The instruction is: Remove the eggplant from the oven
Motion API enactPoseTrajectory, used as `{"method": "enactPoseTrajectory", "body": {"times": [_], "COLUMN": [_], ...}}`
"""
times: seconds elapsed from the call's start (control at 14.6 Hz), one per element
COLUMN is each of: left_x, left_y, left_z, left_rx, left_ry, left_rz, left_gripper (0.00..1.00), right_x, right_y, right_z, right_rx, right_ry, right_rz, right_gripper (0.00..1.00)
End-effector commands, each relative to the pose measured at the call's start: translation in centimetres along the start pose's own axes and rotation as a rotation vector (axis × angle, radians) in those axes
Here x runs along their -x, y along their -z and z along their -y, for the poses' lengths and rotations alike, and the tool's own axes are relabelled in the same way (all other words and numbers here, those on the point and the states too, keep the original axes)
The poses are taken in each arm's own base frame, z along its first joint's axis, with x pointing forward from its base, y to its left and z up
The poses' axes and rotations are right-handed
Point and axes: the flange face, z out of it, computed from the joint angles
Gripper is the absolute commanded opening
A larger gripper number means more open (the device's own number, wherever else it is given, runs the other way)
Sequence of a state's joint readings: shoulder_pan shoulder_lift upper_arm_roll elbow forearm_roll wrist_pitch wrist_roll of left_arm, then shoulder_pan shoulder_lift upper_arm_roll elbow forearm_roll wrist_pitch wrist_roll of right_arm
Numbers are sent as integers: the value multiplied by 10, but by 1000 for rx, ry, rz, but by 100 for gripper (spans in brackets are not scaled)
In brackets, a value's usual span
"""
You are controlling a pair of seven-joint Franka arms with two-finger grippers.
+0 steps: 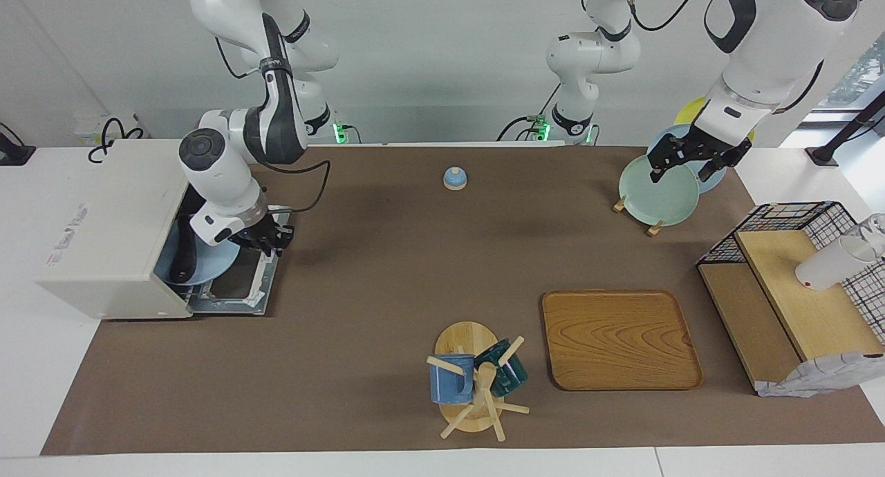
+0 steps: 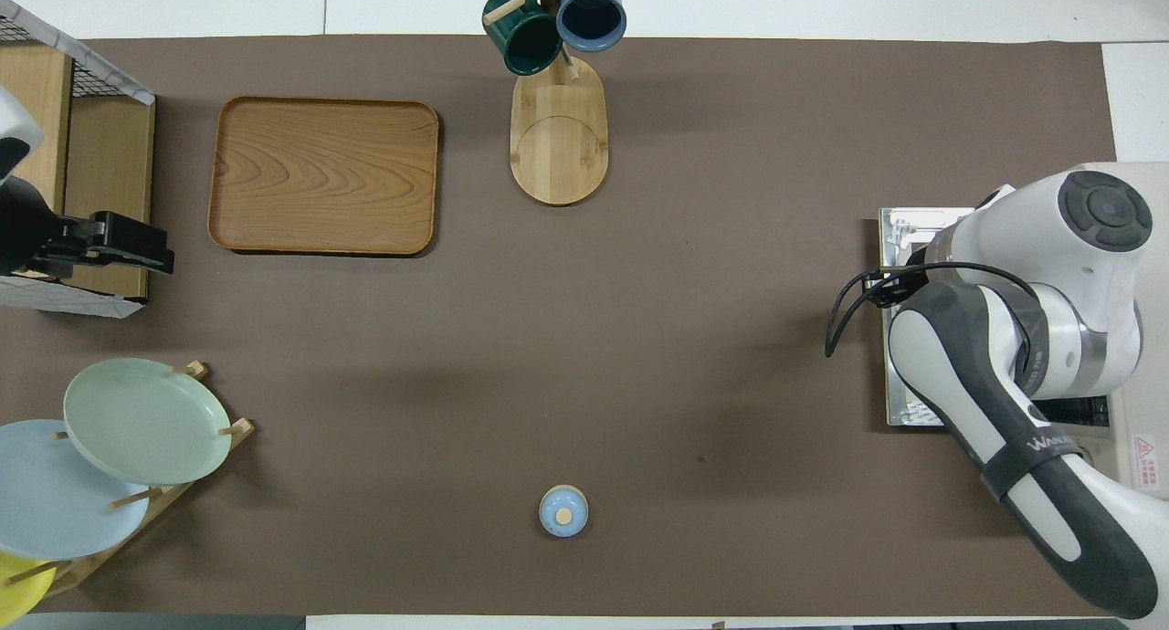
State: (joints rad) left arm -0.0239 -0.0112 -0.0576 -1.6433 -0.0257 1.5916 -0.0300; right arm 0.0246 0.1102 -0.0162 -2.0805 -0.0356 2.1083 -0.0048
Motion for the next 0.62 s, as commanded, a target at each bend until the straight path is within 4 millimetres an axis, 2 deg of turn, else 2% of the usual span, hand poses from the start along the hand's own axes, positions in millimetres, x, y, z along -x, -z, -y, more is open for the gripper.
{"method": "enactPoseTrajectory", "body": {"times": [0.0,0.07,0.27,0.41,0.48,0.55], "left_x": [0,0,0,0,0,0], "left_y": [4,5,4,4,5,4], "left_z": [2,2,1,1,1,1], "left_rx": [-15,-15,-15,-15,-13,-13], "left_ry": [-3,-3,-6,-4,-6,-4], "left_rz": [-19,-21,-19,-19,-21,-19], "left_gripper": [100,100,100,100,100,100], "right_x": [9,11,14,18,20,21], "right_y": [14,13,11,8,3,1], "right_z": [-30,-38,-42,-59,-61,-61], "right_rx": [21,20,18,14,14,15], "right_ry": [35,42,59,75,88,89], "right_rz": [10,20,35,29,20,10], "right_gripper": [55,55,54,53,47,34]}}
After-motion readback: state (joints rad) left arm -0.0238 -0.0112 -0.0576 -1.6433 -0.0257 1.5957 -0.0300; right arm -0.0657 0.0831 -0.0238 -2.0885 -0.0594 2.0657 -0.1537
